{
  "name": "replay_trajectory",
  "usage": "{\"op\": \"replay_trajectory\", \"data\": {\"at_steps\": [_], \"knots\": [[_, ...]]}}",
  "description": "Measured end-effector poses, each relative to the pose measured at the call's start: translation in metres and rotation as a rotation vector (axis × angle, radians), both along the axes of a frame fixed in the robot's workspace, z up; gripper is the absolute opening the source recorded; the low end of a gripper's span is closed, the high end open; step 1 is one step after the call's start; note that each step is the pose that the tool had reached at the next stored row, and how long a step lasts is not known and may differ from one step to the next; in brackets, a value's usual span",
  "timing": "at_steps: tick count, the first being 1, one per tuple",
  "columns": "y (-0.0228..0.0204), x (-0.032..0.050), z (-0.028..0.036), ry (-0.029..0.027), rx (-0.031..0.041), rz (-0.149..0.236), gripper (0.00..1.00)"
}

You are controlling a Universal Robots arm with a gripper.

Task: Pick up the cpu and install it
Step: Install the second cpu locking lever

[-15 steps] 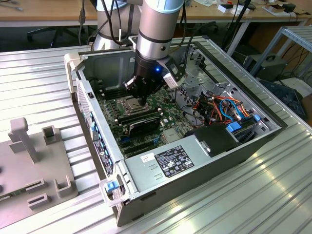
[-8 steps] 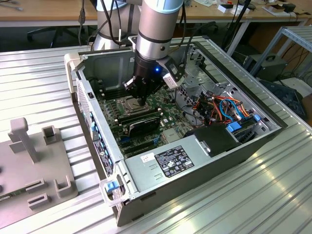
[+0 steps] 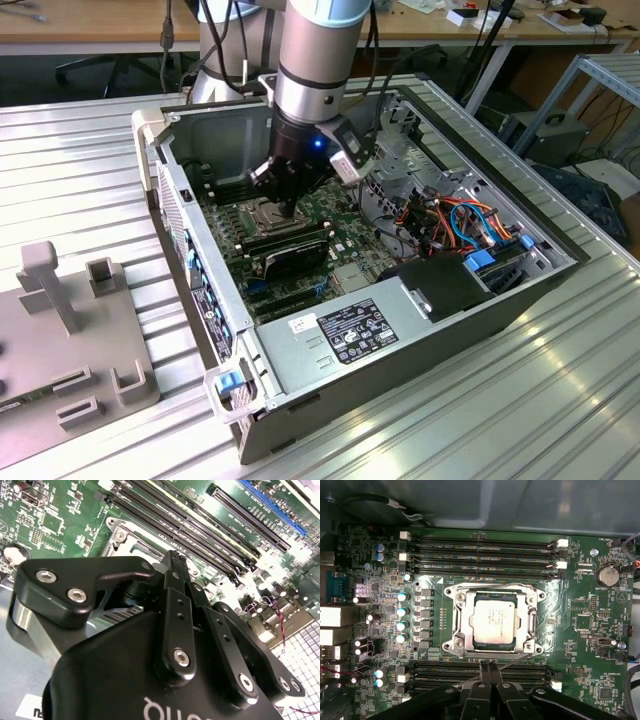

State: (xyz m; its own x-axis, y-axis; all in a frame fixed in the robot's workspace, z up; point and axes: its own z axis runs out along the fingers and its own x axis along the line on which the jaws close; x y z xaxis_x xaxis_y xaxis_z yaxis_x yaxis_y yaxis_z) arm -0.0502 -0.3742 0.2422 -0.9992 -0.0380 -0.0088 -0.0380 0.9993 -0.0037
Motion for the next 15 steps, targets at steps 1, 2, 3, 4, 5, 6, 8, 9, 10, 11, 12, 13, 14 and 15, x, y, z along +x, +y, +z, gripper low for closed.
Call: {"op": "replay_trajectory", "data": {"at_steps": [1, 2, 3, 4, 5, 6, 8, 9, 10, 11, 12, 13, 14, 15], "knots": [[-0.0001, -0.0009, 0.0000, 0.0000, 0.0001, 0.000, 0.11], [-0.0001, -0.0016, 0.0000, 0.0000, 0.0000, 0.000, 0.11], [-0.0001, -0.0021, 0.0000, 0.0000, 0.0000, 0.000, 0.11], [-0.0002, -0.0026, 0.0000, 0.0000, 0.0000, 0.000, 0.11], [-0.0002, -0.0034, 0.0000, 0.0000, 0.0000, 0.000, 0.11], [-0.0003, -0.0040, 0.0000, 0.0000, 0.0000, 0.000, 0.11], [-0.0004, -0.0062, 0.0000, 0.0000, 0.0000, 0.000, 0.11], [-0.0004, -0.0070, 0.0000, 0.0000, 0.0000, 0.000, 0.11], [-0.0004, -0.0079, 0.0000, 0.0000, 0.0000, 0.000, 0.11], [-0.0005, -0.0092, 0.0000, 0.0000, 0.0000, 0.000, 0.11], [-0.0006, -0.0103, 0.0000, 0.0000, 0.0001, 0.000, 0.11], [-0.0007, -0.0111, -0.0001, 0.0000, 0.0000, 0.000, 0.11], [-0.0008, -0.0122, -0.0001, 0.0000, 0.0001, 0.000, 0.11], [-0.0008, -0.0131, -0.0001, 0.0000, 0.0000, 0.000, 0.11]]}}
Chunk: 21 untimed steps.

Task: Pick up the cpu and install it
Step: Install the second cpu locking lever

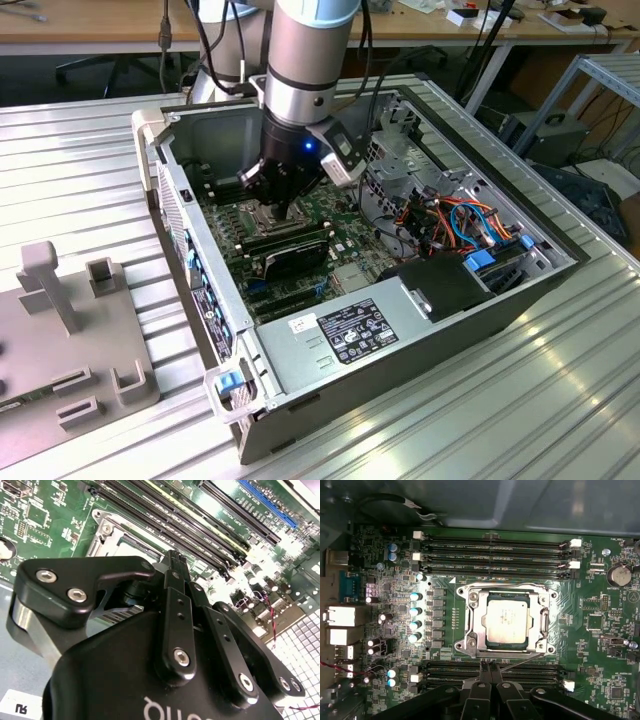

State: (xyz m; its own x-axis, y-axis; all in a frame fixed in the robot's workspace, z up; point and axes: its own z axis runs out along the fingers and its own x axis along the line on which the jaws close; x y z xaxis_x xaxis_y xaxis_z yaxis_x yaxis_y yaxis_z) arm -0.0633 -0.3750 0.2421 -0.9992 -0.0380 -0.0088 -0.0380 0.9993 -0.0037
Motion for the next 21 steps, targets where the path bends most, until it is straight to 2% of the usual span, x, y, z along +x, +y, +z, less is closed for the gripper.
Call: {"op": "replay_trajectory", "data": {"at_steps": [8, 21], "knots": [[-0.0007, -0.0086, -0.0014, 0.0002, -0.0002, 0.000, 0.11], [-0.0009, -0.0088, -0.0036, 0.0001, 0.0000, 0.000, 0.11]]}}
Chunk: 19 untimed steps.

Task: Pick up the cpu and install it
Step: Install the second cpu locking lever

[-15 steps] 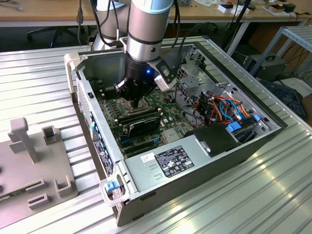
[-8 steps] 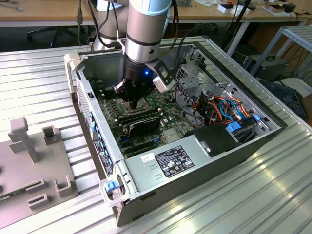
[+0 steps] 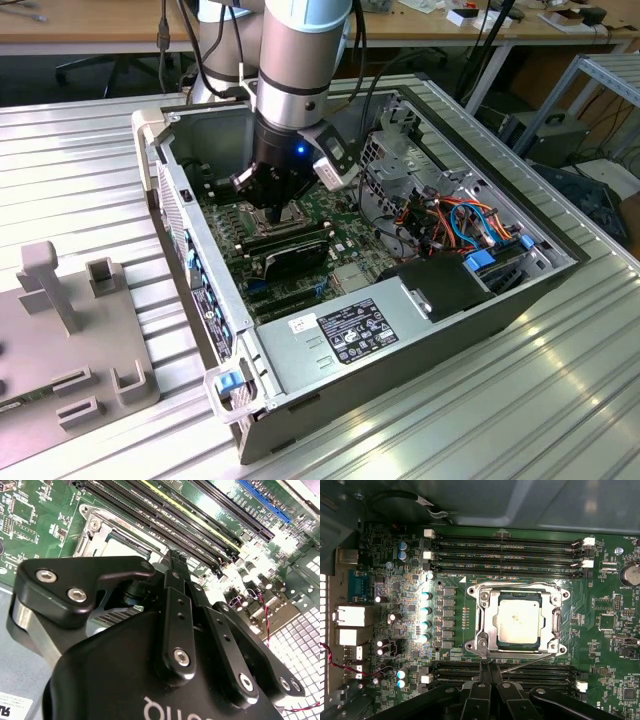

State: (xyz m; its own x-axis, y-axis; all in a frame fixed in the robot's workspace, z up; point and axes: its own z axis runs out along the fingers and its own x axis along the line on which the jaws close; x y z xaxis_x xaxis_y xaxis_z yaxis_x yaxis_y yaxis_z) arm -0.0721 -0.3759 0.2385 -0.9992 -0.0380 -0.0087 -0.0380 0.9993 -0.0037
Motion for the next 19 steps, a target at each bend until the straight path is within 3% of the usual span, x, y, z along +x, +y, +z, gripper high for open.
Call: {"op": "replay_trajectory", "data": {"at_steps": [19], "knots": [[0.0000, -0.0010, -0.0117, -0.0001, 0.0000, 0.000, 0.11]]}}
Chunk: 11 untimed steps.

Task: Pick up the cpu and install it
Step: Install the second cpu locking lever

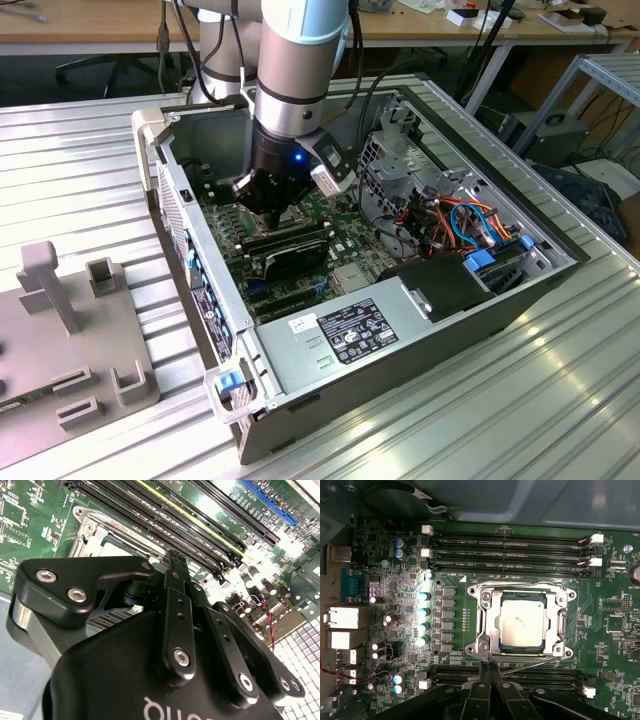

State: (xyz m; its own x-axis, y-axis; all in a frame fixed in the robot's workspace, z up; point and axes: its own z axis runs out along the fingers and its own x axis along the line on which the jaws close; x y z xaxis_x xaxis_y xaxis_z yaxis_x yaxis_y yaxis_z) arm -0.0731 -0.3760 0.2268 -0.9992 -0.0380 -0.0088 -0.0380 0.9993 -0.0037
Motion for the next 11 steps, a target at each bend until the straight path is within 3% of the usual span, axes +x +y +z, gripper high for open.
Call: {"op": "replay_trajectory", "data": {"at_steps": [11], "knots": [[0.0000, 0.0000, -0.0047, 0.0000, 0.0000, 0.000, 0.11]]}}
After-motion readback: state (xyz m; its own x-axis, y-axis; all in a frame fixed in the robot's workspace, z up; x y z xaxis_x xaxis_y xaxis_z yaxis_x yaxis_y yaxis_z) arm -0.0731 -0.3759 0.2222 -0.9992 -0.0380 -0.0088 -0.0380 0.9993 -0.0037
